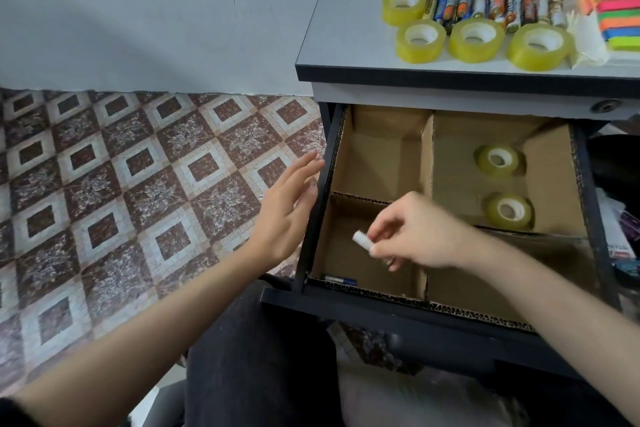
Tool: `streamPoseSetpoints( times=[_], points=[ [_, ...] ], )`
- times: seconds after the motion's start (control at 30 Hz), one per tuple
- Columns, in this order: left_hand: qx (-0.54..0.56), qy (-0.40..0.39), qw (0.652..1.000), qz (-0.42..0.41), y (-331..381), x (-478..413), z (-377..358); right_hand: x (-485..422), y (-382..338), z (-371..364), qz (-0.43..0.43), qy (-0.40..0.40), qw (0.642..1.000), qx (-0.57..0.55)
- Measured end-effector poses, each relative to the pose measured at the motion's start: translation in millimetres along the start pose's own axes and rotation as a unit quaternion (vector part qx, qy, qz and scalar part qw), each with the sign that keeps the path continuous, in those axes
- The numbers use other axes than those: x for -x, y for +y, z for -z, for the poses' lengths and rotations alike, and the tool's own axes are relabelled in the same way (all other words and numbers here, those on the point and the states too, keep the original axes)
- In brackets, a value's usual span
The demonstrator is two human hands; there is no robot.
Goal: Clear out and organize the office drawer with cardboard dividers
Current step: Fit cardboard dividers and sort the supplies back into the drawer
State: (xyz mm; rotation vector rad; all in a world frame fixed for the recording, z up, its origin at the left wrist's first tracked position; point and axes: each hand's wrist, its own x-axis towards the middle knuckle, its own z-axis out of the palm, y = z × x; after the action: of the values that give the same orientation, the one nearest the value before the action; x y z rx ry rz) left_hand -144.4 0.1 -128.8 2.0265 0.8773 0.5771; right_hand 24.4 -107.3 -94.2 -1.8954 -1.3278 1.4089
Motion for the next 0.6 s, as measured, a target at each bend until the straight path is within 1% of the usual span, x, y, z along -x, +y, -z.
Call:
streamPoseSetpoints(
  times=[0.07, 0.13, 0.2, 0.37, 0.5, 0.6],
  points=[
    [0.036, -0.016, 0.999, 0.026, 0, 1, -8, -12, 1, -23, -0.003, -0.029, 0.997, 0.076],
    [0.06, -0.029, 0.997, 0.034, 1, 3, -17, -26, 8, -40, -0.011, -0.023, 0.989, 0.147],
    [0.061, -0.039, 0.997, 0.03, 1, 5, -25, -38, 14, -49, -0.02, -0.009, 0.983, 0.18],
    [0.089, -0.029, 0.995, 0.034, -6, 3, -28, -57, 17, -55, -0.073, -0.029, 0.975, 0.21],
    [0.106, -0.004, 0.994, 0.037, -8, 0, -28, -67, 23, -62, -0.071, -0.027, 0.976, 0.206],
    [0.116, -0.004, 0.992, 0.042, -9, 0, -28, -70, 29, -65, -0.062, -0.024, 0.979, 0.193]
  ],
)
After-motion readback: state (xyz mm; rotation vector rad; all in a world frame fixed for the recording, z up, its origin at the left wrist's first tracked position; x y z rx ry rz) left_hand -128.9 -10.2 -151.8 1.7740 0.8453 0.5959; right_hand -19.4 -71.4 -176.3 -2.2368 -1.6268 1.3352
